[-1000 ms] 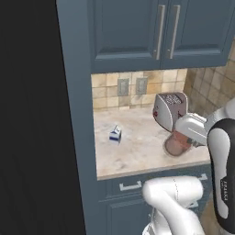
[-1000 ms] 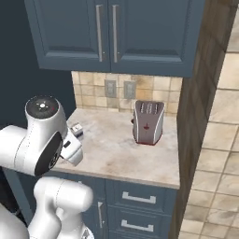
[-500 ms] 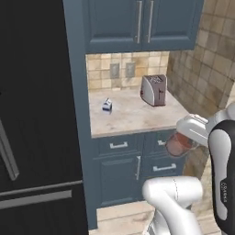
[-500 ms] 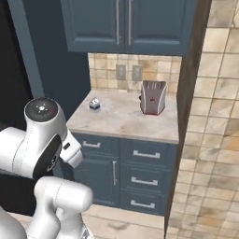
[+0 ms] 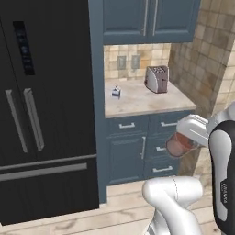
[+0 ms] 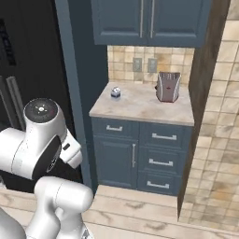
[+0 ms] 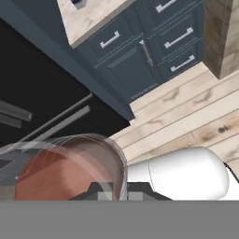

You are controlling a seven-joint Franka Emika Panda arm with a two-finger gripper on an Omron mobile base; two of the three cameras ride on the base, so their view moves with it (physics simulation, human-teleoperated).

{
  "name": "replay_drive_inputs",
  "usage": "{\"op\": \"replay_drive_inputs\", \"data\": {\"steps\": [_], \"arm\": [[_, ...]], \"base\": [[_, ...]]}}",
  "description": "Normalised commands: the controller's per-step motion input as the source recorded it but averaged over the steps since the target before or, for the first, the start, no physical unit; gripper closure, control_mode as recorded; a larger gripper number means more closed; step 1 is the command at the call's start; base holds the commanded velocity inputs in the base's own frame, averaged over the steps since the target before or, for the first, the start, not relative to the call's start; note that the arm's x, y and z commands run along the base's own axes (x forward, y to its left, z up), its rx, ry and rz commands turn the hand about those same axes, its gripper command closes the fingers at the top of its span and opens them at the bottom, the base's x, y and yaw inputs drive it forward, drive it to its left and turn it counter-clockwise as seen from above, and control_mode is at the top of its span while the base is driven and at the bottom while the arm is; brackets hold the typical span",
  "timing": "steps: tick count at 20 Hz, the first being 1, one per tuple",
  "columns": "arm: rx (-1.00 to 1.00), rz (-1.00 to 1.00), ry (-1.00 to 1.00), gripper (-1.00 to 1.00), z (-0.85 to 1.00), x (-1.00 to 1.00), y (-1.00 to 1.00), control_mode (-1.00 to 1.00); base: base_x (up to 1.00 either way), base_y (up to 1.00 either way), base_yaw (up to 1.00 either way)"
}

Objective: Place the microwavable item in the microwave. Then, close the microwave door and press the start button.

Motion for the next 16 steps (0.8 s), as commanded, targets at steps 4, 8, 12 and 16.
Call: {"op": "replay_drive_inputs", "data": {"steps": [4, 8, 12, 16], "arm": [[0.0, 0.0, 0.0, 1.0, 0.0, 0.0, 0.0, 1.0], [0.0, 0.0, 0.0, 1.0, 0.0, 0.0, 0.0, 1.0], [0.0, 0.0, 0.0, 1.0, 0.0, 0.0, 0.0, 1.0], [0.0, 0.0, 0.0, 1.0, 0.0, 0.0, 0.0, 1.0]], "base": [[-0.4, 0.67, 0.0], [-0.31, 0.8, 0.0], [-0.06, 0.97, 0.01], [-0.08, 0.96, 0.02]]}}
